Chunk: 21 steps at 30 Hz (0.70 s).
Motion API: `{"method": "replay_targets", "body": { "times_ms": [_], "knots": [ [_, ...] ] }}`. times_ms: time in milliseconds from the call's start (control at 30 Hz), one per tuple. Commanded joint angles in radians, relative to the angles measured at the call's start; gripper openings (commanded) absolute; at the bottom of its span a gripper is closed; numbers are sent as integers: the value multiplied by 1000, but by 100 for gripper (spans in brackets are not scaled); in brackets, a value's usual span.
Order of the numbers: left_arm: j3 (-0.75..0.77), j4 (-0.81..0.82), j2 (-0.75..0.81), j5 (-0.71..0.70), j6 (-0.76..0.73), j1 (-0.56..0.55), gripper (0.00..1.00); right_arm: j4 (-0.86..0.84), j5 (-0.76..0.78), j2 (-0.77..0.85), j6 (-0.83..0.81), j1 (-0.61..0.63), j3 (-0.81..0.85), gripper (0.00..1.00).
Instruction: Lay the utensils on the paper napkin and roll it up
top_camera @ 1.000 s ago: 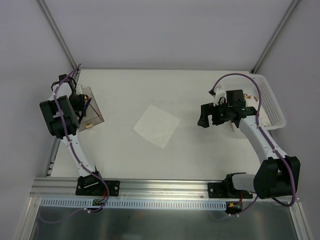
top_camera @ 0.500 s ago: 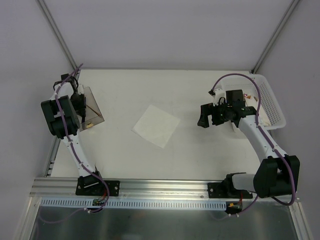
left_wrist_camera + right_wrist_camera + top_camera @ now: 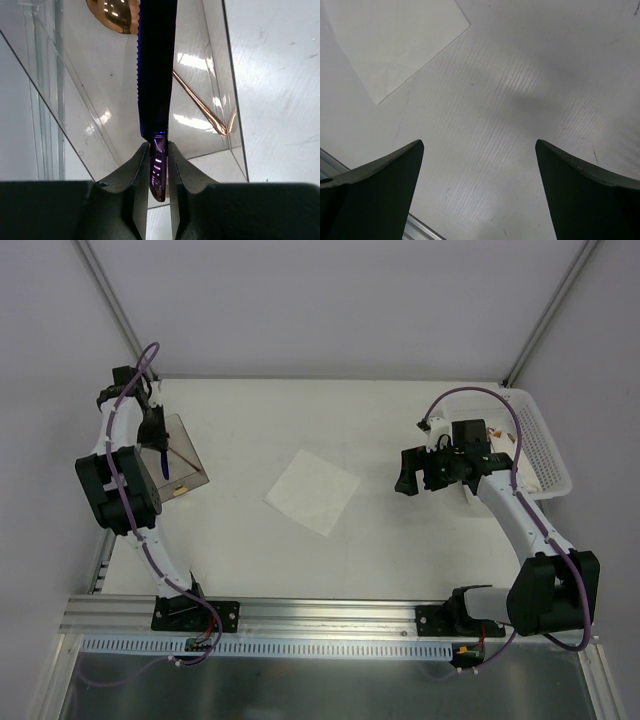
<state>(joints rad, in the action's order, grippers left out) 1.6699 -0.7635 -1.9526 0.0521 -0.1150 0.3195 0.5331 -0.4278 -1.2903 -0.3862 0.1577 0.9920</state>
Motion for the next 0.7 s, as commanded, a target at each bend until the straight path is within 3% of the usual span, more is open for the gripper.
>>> {"method": "replay_targets", "body": {
  "times_ms": [0, 333, 533, 667],
  "knots": [
    [11, -8, 79, 2, 28, -16, 0, 5, -9, 22, 1, 5, 33, 99],
    [13, -11, 351, -47, 166, -74, 0, 5, -14, 16, 12, 3, 34, 99],
    [-4, -40, 455, -147, 276, -275, 0, 4, -19, 6, 27, 0, 34, 99],
    [-53, -40, 469, -130, 496, -394, 0, 4, -16, 3, 35, -6, 36, 99]
  ]
}}
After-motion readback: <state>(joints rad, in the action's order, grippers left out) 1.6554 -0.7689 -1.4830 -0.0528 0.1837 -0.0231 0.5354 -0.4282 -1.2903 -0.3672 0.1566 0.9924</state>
